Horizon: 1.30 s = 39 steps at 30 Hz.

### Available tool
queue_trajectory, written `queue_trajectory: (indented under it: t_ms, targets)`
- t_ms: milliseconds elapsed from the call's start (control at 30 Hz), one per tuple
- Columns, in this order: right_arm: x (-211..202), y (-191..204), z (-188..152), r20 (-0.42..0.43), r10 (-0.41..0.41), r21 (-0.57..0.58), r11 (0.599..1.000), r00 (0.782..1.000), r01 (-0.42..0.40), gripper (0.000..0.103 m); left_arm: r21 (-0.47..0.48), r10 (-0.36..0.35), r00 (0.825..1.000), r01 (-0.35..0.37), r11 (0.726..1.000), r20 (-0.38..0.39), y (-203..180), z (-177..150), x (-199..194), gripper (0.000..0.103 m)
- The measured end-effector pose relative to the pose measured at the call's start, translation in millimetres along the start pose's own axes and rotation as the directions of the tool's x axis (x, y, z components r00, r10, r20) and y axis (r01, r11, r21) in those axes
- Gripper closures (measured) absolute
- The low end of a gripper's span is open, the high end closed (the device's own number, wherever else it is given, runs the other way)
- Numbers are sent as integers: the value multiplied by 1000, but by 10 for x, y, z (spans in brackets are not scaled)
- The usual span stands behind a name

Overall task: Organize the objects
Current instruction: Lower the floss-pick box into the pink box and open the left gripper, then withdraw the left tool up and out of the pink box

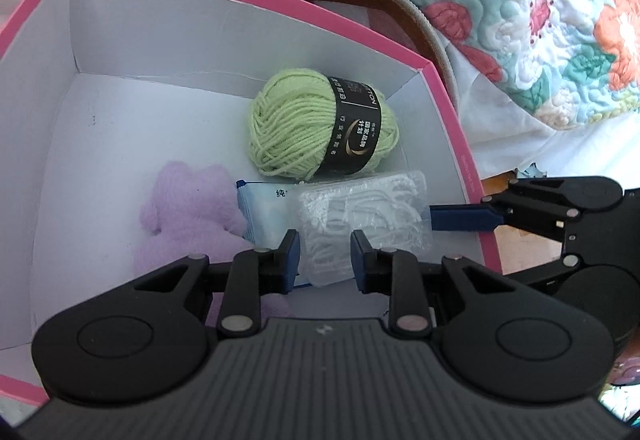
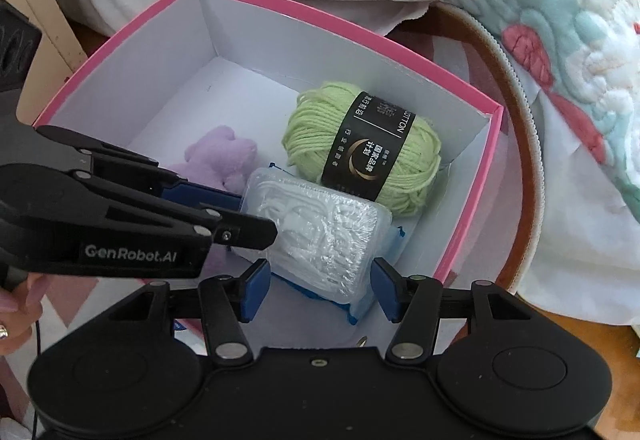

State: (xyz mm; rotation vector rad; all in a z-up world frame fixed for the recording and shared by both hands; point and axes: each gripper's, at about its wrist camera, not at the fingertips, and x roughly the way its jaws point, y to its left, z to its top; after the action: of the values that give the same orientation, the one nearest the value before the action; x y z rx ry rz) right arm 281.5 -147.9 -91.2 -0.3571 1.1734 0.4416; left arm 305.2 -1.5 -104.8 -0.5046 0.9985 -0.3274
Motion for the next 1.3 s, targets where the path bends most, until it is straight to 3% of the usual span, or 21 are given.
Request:
queue_trajectory:
  t_ms: [167,267,433,700,833,967,1033,1100,1300]
  targets:
    - [-22,38,5,28,-34,-6,999,999,34,42,48,64,997,-63,997,-32,-91,-15,61,78]
    - [-106,83,-55,55,-55,-30,998,997,56,42,45,51,998,-49,998,-40,-84,-32,119,77]
    - [-350,60,-149,109,-18,-12,1000,994,20,42,36,13,1000,-12,999,-22,-91,-32,124,77]
    - [-744,-4,-354,228,40,61,997,973,-56,42,86,90,996,-89,992,-6,-176,-29,-228,73]
    - [-893,41,-465,283,51,67,995,958,-73,42,113,172,985,-168,979,-23,-278,-51,-470,58]
    - [-1104,119,-519,328,61,61,994,943,-85,42,156,267,963,-259,953,-34,-431,-115,-705,49]
    - [-1207,156,-559,349,63,69,993,935,-93,42,163,280,959,-271,949,-33,-475,-147,-856,47]
    - [-1271,195,-591,359,76,67,992,930,-107,42,168,285,958,-275,947,-35,-527,-173,-1020,38]
    - [-1389,332,-628,372,74,62,993,925,-105,42,209,304,953,-294,933,-15,-681,-314,-1417,33]
